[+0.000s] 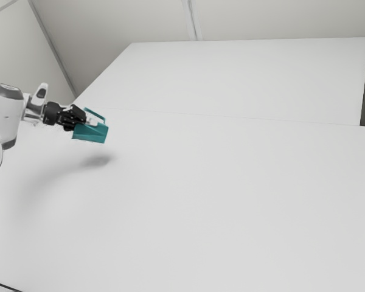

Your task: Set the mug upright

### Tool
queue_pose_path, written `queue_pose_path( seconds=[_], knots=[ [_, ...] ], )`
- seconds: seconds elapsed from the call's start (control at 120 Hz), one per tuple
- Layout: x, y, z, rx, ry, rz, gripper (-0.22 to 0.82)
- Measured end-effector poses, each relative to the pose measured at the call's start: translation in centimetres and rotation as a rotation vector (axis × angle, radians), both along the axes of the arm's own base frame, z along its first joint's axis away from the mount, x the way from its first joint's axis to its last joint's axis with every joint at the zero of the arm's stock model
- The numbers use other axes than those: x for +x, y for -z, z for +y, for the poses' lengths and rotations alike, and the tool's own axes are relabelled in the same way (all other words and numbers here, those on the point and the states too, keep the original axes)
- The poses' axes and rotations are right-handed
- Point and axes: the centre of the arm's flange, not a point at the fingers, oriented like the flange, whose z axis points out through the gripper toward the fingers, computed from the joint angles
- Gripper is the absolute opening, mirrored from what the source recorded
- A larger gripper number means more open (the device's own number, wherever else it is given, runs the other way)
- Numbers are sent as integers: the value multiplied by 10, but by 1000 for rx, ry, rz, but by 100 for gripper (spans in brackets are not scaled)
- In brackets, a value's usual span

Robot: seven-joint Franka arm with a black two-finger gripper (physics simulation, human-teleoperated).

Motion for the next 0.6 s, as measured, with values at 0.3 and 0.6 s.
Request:
queue_pose_path(
  seconds=[0.3,0.6],
  knots=[
    [-42,-62,-165,440,329,108,-18],
    [-75,-9,-234,776,454,120,-18]
  ],
)
